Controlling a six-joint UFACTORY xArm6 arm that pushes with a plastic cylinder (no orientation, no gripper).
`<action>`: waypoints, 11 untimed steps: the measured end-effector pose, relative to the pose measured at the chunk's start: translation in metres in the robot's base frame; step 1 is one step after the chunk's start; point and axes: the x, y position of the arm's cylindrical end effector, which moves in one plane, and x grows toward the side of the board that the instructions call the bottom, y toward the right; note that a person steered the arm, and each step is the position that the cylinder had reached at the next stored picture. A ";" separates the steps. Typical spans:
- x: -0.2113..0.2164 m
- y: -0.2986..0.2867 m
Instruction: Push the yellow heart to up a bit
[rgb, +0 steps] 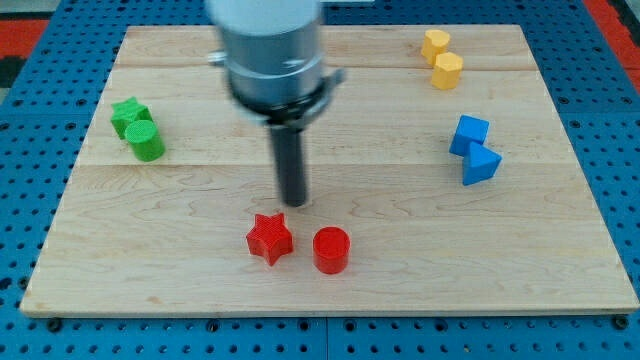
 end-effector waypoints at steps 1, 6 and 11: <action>-0.046 0.046; -0.240 0.199; -0.268 0.178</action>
